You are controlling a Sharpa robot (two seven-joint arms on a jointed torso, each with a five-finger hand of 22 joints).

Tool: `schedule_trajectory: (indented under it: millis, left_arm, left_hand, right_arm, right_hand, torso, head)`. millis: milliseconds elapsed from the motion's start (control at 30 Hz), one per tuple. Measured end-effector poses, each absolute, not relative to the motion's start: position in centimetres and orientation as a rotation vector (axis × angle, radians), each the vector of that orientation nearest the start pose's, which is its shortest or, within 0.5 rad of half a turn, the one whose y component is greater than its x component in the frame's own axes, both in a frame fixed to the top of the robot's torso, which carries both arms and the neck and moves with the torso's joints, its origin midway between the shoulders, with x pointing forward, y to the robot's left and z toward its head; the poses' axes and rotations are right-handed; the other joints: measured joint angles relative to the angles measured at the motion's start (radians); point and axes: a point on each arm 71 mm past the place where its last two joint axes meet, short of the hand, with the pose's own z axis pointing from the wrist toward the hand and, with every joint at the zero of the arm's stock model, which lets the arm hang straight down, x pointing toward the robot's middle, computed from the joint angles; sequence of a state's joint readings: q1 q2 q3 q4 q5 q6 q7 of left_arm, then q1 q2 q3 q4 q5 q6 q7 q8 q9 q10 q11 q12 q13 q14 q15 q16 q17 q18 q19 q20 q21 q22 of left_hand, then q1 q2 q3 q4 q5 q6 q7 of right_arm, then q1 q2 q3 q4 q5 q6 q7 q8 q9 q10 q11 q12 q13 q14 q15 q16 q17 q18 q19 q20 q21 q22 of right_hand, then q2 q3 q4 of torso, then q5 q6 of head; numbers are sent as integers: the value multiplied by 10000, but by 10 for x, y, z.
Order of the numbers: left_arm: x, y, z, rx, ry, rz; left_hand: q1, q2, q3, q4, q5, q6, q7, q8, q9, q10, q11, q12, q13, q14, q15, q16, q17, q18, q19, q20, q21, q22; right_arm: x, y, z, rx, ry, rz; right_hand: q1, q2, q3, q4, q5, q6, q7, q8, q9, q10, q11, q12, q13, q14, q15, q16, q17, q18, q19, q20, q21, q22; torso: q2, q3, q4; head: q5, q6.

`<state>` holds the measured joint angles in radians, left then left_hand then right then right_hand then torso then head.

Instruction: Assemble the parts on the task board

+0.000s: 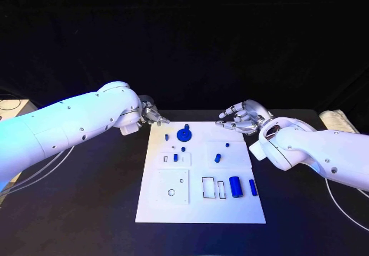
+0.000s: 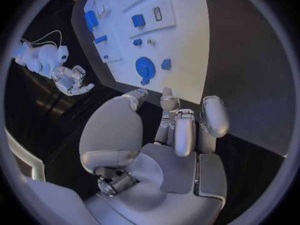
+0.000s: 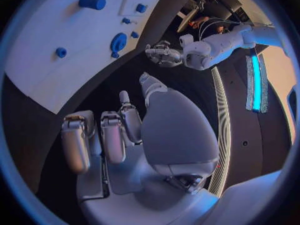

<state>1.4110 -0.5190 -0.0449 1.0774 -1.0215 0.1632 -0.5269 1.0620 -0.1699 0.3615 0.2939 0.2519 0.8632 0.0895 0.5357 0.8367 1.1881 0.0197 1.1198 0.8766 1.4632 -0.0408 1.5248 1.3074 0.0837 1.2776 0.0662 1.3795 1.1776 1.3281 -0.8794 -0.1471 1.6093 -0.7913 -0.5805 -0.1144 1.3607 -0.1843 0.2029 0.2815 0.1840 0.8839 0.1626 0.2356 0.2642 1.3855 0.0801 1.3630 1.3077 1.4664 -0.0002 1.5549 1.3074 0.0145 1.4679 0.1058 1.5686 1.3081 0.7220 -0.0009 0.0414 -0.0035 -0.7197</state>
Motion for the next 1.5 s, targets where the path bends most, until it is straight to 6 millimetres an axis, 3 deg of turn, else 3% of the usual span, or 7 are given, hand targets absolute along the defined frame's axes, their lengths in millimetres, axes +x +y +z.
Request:
schedule_trajectory:
  millis: [567,1500]
  left_arm:
    - [597,179,-158,-2882,22460,-2719]
    - [591,172,-166,-2516,23282,-2926]
  left_hand:
    - [0,0,-153,12,0,-36,36,-156,-120,-197,126,-104,-181,-1,73,-91,0,0,-127,125,-83,-185]
    - [55,56,-206,13,0,75,70,-156,-154,-231,89,-104,-179,-1,73,-90,0,0,-134,131,-92,-166]
  right_arm:
    - [481,-209,-155,5327,15990,8710]
    - [483,-208,-155,5313,15945,8701]
  right_hand:
    - [1,0,-27,27,0,0,0,0,0,-36,-35,-81,-1,0,0,-1,0,0,0,0,0,-2]
    - [1,0,-26,26,0,0,0,0,0,-70,0,-80,-3,0,0,-40,-1,-1,0,0,0,-5]
  torso:
    - [195,-50,-73]
    - [199,-50,-72]
  head:
    - [45,61]
    - [77,51]
